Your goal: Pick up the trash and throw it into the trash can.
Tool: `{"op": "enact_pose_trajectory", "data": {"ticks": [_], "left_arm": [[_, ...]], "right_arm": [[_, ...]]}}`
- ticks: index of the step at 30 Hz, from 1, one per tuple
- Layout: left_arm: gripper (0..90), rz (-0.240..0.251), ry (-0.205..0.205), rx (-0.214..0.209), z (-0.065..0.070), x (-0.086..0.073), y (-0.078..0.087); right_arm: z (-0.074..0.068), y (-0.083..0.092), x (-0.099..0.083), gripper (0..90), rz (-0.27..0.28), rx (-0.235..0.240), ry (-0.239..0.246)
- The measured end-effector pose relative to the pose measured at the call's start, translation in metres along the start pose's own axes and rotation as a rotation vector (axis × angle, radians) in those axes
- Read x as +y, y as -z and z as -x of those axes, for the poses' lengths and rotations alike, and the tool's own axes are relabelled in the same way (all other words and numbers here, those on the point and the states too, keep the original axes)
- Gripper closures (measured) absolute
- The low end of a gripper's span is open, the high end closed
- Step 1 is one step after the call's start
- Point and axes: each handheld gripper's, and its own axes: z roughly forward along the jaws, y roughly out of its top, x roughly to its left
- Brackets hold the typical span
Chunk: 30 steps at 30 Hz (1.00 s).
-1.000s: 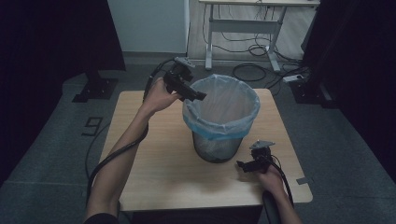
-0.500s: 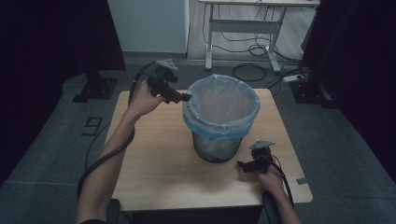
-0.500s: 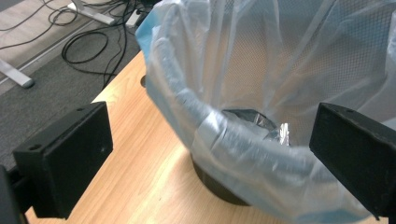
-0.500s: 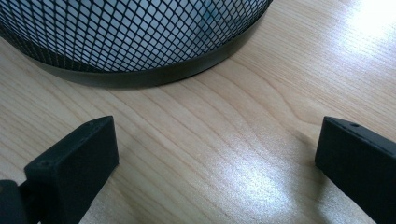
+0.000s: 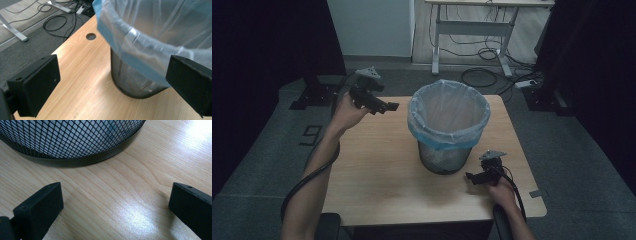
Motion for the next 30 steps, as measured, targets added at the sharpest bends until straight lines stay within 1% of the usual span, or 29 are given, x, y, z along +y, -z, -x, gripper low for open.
{"op": "enact_pose_trajectory", "data": {"ticks": [1, 2, 5, 6, 7, 11, 12, 13, 17, 23, 24, 25, 26, 28, 29, 30], "left_arm": [[0.0, 0.002, 0.009, 0.007, -0.003, -0.006, 0.004], [0.0, 0.002, 0.009, 0.007, -0.003, -0.006, 0.004], [0.0, 0.004, 0.016, 0.021, -0.006, -0.015, 0.010], [0.0, 0.007, 0.022, 0.030, -0.008, -0.021, 0.014], [0.0, 0.007, 0.022, 0.030, -0.008, -0.021, 0.014], [0.0, 0.013, 0.032, 0.051, -0.011, -0.035, 0.023], [0.0, 0.013, 0.032, 0.051, -0.011, -0.035, 0.023], [0.0, 0.013, 0.035, 0.060, -0.012, -0.041, 0.026], [0.0, 0.017, 0.043, 0.074, -0.015, -0.054, 0.031], [0.0, 0.019, 0.059, 0.085, -0.017, -0.074, 0.032], [0.0, 0.019, 0.059, 0.085, -0.017, -0.074, 0.032], [0.0, 0.020, 0.064, 0.086, -0.018, -0.081, 0.031], [0.0, 0.020, 0.064, 0.086, -0.018, -0.081, 0.031], [0.0, 0.018, 0.067, 0.090, -0.018, -0.089, 0.028], [0.0, 0.019, 0.072, 0.090, -0.018, -0.097, 0.025], [0.0, 0.019, 0.072, 0.090, -0.018, -0.097, 0.025]], "right_arm": [[0.000, 0.000, 0.000, 0.0, 0.000, 0.000, 0.000], [0.000, 0.000, 0.000, 0.0, 0.000, 0.000, 0.000], [0.000, 0.000, 0.000, 0.0, -0.002, -0.001, 0.004], [0.000, 0.000, 0.000, 0.0, -0.001, 0.000, 0.002], [0.000, 0.000, 0.000, 0.0, -0.001, 0.000, 0.002], [0.000, 0.000, 0.000, 0.0, -0.001, 0.000, 0.002], [0.000, 0.000, 0.000, 0.0, -0.001, 0.000, 0.002], [0.000, 0.000, 0.000, 0.0, -0.001, 0.000, 0.002], [0.000, 0.000, 0.000, 0.0, -0.001, 0.000, 0.002], [0.000, 0.000, 0.000, 0.0, -0.001, 0.000, 0.002], [0.000, 0.000, 0.000, 0.0, -0.001, 0.000, 0.002], [0.000, 0.000, 0.000, 0.0, 0.000, 0.000, 0.002], [0.000, 0.000, 0.000, 0.0, 0.000, 0.000, 0.002], [0.000, 0.000, 0.000, 0.0, -0.001, 0.000, 0.002], [0.000, 0.000, 0.000, 0.0, -0.001, 0.000, 0.002], [0.000, 0.000, 0.000, 0.0, -0.001, 0.000, 0.002]]}}
